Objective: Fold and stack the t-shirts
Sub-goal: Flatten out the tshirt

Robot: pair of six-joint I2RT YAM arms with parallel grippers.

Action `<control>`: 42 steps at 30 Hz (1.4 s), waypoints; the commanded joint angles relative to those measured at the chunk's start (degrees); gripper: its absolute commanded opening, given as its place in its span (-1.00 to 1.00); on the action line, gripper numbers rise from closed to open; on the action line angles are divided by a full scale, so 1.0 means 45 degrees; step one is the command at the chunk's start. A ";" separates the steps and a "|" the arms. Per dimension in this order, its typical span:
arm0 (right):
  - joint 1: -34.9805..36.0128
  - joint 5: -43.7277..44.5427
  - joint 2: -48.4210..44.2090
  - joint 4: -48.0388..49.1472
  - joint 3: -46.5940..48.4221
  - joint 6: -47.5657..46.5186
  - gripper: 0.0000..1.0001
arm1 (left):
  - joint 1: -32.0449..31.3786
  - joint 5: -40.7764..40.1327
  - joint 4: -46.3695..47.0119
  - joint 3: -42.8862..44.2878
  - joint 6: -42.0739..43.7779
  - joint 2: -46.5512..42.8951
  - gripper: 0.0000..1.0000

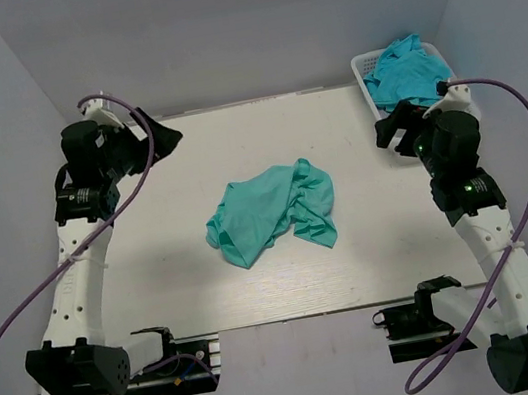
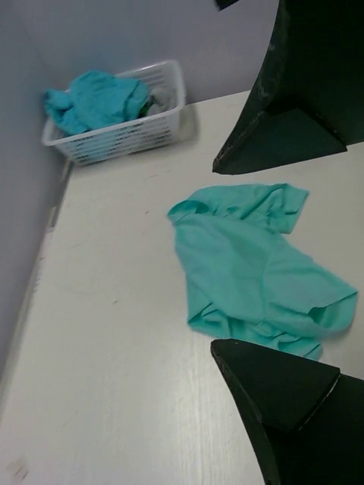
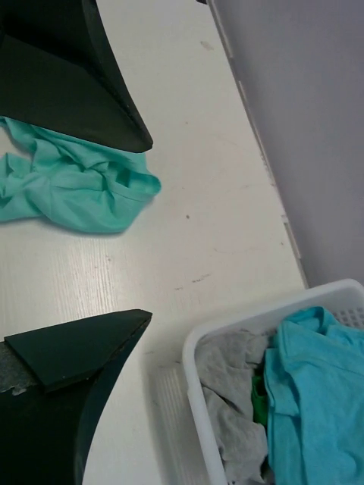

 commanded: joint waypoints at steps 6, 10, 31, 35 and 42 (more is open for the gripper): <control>0.0000 -0.3105 0.0705 -0.0712 0.0422 -0.0466 0.80 | -0.1817 0.3636 -0.0279 -0.3244 -0.0847 -0.0223 0.95; 0.0097 -0.4393 0.2458 -0.1766 0.0714 -0.0934 0.80 | -0.4177 0.2422 -0.0630 -0.3772 -0.0847 0.0653 0.99; 0.2753 -0.2250 0.3675 -0.3389 -0.1414 -0.0330 0.80 | -0.8894 -0.3304 -0.2546 -0.4417 -0.1257 0.4151 0.90; 0.3299 -0.1664 0.3870 -0.3564 -0.1161 0.0001 0.80 | -0.9148 -0.4063 -0.2466 -0.4300 -0.1024 0.4892 0.74; 0.4101 -0.0455 0.4671 -0.4873 -0.0535 -0.0349 0.80 | -0.9422 -0.5218 -0.3171 -0.3911 -0.0905 0.6358 -0.02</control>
